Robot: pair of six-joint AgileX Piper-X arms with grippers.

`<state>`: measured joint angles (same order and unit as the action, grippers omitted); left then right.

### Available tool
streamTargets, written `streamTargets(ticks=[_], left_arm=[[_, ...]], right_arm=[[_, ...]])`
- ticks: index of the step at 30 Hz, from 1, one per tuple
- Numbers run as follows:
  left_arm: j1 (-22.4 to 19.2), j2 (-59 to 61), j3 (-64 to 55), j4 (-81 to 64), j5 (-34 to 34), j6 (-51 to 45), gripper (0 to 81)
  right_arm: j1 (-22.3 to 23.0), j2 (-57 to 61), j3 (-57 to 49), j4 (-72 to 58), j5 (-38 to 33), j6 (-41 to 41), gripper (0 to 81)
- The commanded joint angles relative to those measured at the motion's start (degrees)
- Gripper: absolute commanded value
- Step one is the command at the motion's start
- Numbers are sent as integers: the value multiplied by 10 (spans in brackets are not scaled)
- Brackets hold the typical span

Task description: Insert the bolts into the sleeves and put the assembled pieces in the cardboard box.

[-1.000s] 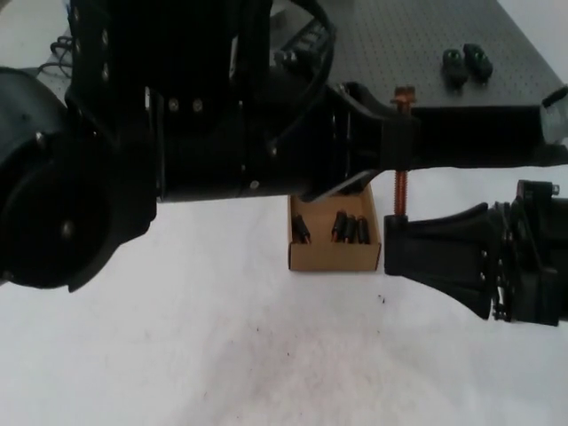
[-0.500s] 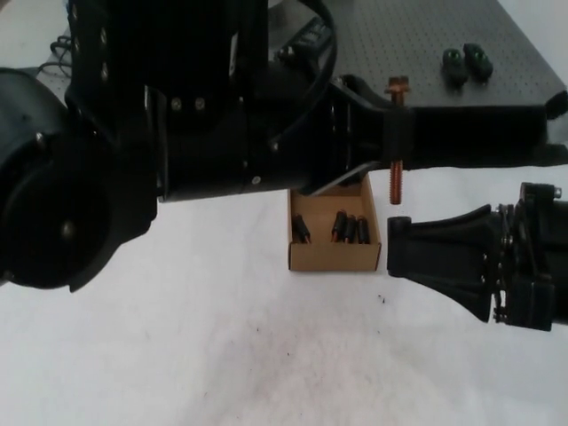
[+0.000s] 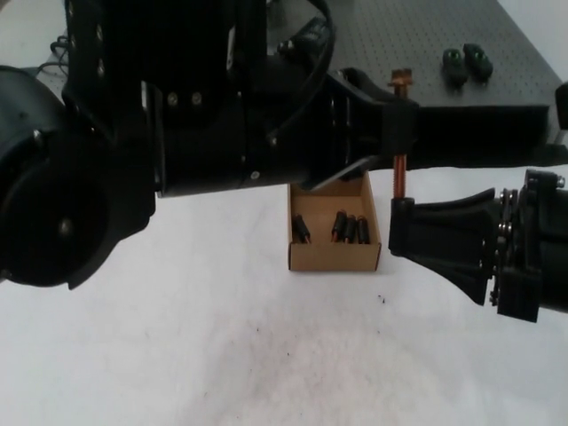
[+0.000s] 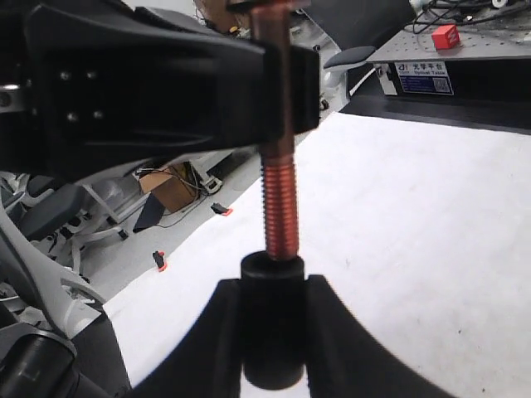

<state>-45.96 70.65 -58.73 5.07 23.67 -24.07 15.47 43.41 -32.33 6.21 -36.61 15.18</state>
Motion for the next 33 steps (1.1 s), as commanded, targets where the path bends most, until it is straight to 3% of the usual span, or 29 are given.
streamTargets(ticks=[1,8,15,17,21,23,27,30,33], left_arm=[[-1,-8,-3,-5,31,1,6],[-1,-8,-3,-5,31,1,6],[-1,-8,-3,6,32,1,22],[-1,-8,-3,15,37,1,130],[-1,-8,-3,21,25,1,498],[-1,-8,-3,21,-18,1,591],[5,-8,-3,37,-119,46,549],[20,-10,-3,82,-195,84,502],[41,-15,0,122,-224,93,424]], right_arm=[[0,-5,-7,-39,-4,-7,9],[0,-5,-7,-45,-24,-11,9],[0,-5,-7,-66,0,-24,9],[0,-5,-7,-86,0,-24,9],[0,-5,-7,-100,25,-24,9],[-3,-4,-7,-93,63,-35,9],[-3,27,-8,-93,172,-75,9],[-3,95,-24,-89,206,-100,9],[-3,189,-56,-96,245,-119,9]])
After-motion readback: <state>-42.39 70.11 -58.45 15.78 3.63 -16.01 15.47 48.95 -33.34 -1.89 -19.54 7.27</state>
